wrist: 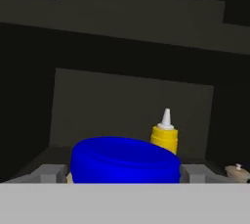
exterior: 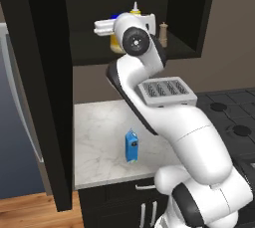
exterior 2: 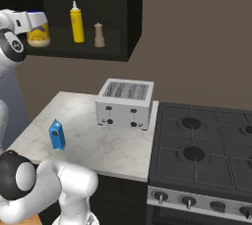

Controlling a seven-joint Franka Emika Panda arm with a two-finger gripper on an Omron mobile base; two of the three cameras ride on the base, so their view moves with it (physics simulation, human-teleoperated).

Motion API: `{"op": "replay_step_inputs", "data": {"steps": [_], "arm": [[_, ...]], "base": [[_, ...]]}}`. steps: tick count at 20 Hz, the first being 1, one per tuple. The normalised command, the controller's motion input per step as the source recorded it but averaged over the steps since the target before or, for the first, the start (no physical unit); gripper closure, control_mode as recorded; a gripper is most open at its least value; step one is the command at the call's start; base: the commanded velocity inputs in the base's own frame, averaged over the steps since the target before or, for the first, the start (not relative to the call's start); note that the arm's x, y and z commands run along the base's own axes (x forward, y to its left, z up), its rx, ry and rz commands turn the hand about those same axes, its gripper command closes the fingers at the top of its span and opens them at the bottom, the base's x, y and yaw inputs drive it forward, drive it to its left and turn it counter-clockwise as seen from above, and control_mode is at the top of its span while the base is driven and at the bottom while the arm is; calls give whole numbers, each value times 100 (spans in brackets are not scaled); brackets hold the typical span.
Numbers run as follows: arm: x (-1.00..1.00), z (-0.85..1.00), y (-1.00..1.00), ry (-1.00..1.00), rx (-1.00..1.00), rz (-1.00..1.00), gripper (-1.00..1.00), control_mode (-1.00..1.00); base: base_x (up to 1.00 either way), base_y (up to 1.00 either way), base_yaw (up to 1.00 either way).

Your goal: There are various items on the counter. Only move the condiments/shakers into the cabinet.

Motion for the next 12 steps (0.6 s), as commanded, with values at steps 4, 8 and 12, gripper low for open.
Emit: {"op": "replay_step_inputs", "data": {"steps": [4,8,12], "arm": [[32,-13,13,7,0,0,100,-100],[22,-16,17,2,-2,0,100,-100],[19,-15,12,0,-2,0,100,-100]], "base": [[0,0,0],[0,0,0],[0,0,0]]}}
